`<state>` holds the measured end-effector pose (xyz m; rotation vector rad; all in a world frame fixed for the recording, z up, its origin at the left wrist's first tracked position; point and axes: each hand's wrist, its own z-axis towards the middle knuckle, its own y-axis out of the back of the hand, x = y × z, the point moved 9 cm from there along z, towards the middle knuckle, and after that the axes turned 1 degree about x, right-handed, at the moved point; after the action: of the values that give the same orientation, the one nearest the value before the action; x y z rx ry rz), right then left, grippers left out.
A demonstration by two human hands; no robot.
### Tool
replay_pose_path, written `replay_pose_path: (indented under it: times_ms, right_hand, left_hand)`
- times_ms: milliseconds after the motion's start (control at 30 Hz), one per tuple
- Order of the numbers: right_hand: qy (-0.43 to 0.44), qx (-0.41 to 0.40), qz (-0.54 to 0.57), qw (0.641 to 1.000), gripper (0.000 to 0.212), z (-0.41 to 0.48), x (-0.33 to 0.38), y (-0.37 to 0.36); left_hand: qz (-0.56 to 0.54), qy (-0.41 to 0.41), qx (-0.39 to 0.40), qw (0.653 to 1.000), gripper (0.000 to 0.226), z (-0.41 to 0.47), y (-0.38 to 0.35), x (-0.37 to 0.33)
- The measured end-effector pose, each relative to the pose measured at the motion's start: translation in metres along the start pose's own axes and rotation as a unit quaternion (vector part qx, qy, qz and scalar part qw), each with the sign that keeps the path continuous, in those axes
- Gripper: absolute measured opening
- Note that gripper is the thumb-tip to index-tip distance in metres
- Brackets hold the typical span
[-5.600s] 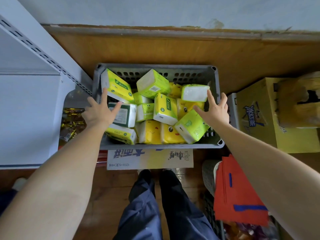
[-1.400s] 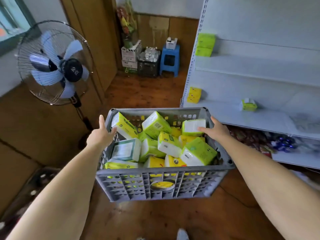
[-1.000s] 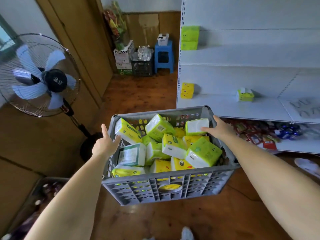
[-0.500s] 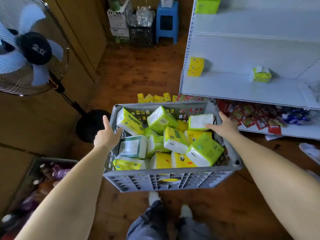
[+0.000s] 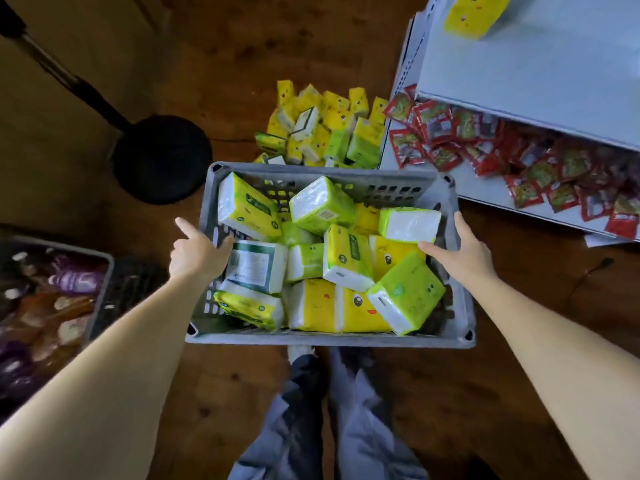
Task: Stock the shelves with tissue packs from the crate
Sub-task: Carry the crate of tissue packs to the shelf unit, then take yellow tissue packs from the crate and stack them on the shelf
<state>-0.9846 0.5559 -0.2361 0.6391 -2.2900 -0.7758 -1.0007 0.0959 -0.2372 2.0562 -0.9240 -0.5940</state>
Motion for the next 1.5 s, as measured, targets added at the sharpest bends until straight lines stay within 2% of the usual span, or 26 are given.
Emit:
replay_pose_path:
  times_ms: [267, 533, 700, 767, 967, 1133, 1233, 1400, 1500]
  right_hand:
    - [-0.010, 0.037, -0.035, 0.999, 0.091, 0.101, -0.019, -0.067]
    - [-0.010, 0.054, -0.065, 0.996, 0.092, 0.206, -0.023, -0.130]
    - [0.004, 0.031, -0.040, 0.999, 0.094, 0.263, -0.016, -0.168]
    - [0.003, -0.004, -0.033, 0.999, 0.095, 0.279, -0.015, -0.183]
    - [-0.026, -0.148, -0.036, 0.988, 0.085, 0.288, -0.008, -0.191]
    - [-0.052, -0.147, -0.043, 0.987, 0.083, 0.279, -0.027, -0.205]
    - [-0.033, -0.148, -0.065, 0.986, 0.088, 0.269, -0.039, -0.215]
    - [-0.026, -0.175, -0.069, 0.982, 0.094, 0.270, -0.042, -0.215]
    - [-0.018, -0.150, -0.085, 0.985, 0.093, 0.270, -0.044, -0.216]
  left_hand:
    - [-0.008, 0.066, 0.047, 0.997, 0.085, 0.073, -0.103, 0.012]
    - [-0.017, 0.073, 0.077, 0.994, 0.091, 0.154, -0.177, -0.005]
    - [-0.051, 0.067, 0.070, 0.994, 0.097, 0.222, -0.202, -0.019]
    - [-0.047, 0.051, 0.060, 0.996, 0.098, 0.244, -0.206, -0.025]
    - [-0.072, 0.012, -0.009, 0.997, 0.090, 0.270, -0.196, -0.041]
    - [-0.106, 0.036, -0.012, 0.994, 0.091, 0.266, -0.214, -0.026]
    - [-0.087, 0.031, 0.003, 0.996, 0.092, 0.258, -0.226, -0.015]
    - [-0.061, 0.018, -0.021, 0.998, 0.089, 0.264, -0.227, -0.019]
    - [-0.096, 0.043, -0.043, 0.993, 0.088, 0.262, -0.227, -0.020]
